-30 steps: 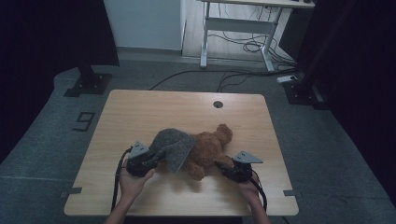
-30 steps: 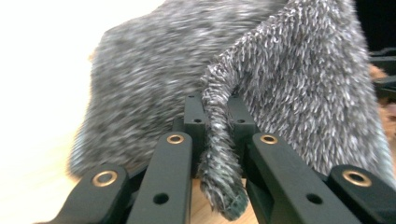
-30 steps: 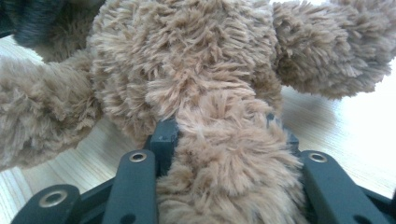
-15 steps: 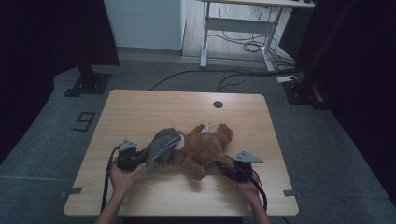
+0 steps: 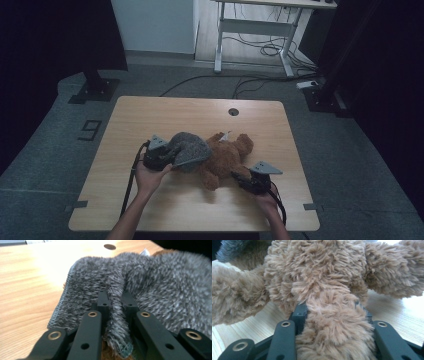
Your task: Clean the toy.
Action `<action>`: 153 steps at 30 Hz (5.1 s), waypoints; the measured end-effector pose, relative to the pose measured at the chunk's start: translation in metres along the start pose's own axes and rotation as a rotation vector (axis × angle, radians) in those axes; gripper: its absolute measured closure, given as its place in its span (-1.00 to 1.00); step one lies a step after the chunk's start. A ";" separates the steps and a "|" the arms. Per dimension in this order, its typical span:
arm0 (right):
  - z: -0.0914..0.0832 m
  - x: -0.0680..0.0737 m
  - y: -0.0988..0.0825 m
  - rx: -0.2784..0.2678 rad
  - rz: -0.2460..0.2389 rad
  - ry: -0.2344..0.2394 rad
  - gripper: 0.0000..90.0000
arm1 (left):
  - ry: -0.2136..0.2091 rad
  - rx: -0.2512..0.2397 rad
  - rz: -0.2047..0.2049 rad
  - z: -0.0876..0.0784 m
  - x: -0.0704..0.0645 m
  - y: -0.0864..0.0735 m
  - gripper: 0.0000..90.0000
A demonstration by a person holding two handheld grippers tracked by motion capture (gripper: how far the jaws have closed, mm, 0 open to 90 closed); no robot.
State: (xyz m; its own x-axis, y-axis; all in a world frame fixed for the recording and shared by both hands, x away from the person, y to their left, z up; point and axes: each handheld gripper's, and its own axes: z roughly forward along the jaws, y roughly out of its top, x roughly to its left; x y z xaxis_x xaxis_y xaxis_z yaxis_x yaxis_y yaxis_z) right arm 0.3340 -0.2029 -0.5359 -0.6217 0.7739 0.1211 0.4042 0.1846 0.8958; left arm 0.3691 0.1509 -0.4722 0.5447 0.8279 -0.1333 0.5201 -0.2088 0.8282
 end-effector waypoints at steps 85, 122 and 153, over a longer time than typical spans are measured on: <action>-0.001 -0.005 -0.002 0.007 0.005 0.007 0.20 | 0.207 0.225 -0.110 -0.043 0.109 -0.082 0.59; -0.012 -0.007 0.003 -0.003 0.018 0.015 -0.48 | 0.119 0.005 -0.006 -0.136 0.063 -0.068 -0.26; -0.096 0.018 -0.012 -0.121 0.015 0.006 -0.45 | -0.121 0.000 0.030 -0.084 -0.030 -0.081 -0.27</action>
State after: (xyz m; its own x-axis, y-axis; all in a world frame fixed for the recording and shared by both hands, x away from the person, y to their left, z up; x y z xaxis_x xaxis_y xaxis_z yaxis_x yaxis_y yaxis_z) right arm 0.2536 -0.2495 -0.5036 -0.6201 0.7724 0.1374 0.3298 0.0977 0.9390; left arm 0.2552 0.1867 -0.4894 0.6358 0.7522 -0.1731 0.5022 -0.2328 0.8328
